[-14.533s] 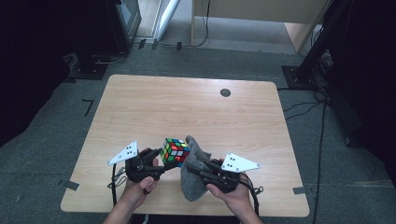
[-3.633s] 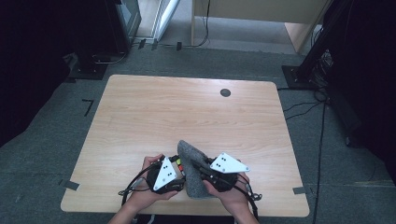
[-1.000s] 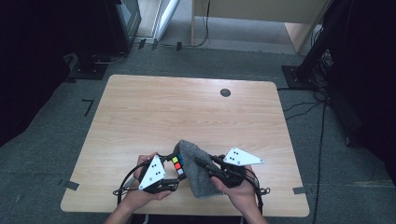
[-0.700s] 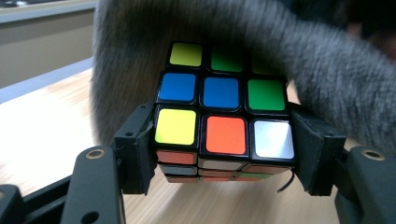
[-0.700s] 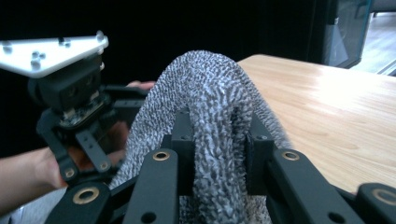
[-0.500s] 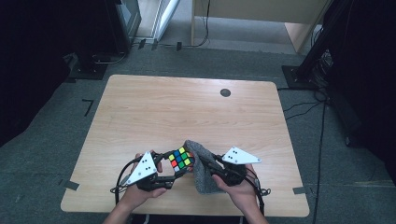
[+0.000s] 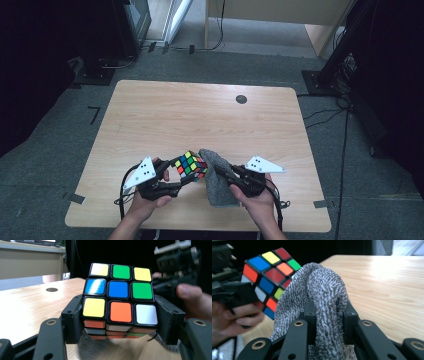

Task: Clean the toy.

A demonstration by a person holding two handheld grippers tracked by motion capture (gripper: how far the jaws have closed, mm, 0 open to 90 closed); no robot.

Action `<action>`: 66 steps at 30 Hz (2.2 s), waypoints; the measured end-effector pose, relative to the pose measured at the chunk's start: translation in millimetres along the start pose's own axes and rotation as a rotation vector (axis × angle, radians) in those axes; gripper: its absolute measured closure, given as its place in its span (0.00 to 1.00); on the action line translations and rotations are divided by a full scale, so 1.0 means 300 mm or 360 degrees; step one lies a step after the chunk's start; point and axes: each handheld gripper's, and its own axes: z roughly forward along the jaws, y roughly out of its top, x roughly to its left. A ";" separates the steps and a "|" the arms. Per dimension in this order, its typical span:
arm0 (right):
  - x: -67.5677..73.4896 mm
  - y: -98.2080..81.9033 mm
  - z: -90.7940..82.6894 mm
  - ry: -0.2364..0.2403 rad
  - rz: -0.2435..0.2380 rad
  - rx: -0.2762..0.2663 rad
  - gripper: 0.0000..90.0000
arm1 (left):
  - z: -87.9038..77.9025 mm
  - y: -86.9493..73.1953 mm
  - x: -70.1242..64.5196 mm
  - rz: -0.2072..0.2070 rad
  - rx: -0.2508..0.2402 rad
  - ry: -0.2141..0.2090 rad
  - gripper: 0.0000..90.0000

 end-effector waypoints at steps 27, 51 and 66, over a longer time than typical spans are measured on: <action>0.085 -0.086 0.109 -0.0075 -0.0426 0.0167 0.79 | -0.002 -0.005 0.045 -0.0275 -0.0036 -0.0032 0.38; 0.166 -0.076 0.090 -0.0254 -0.0928 -0.0078 0.30 | 0.080 0.003 0.006 -0.0548 0.0220 -0.0055 0.38; 0.144 -0.066 0.086 -0.0385 -0.0887 0.0019 0.38 | 0.070 0.016 0.005 -0.0367 0.0228 -0.0045 0.25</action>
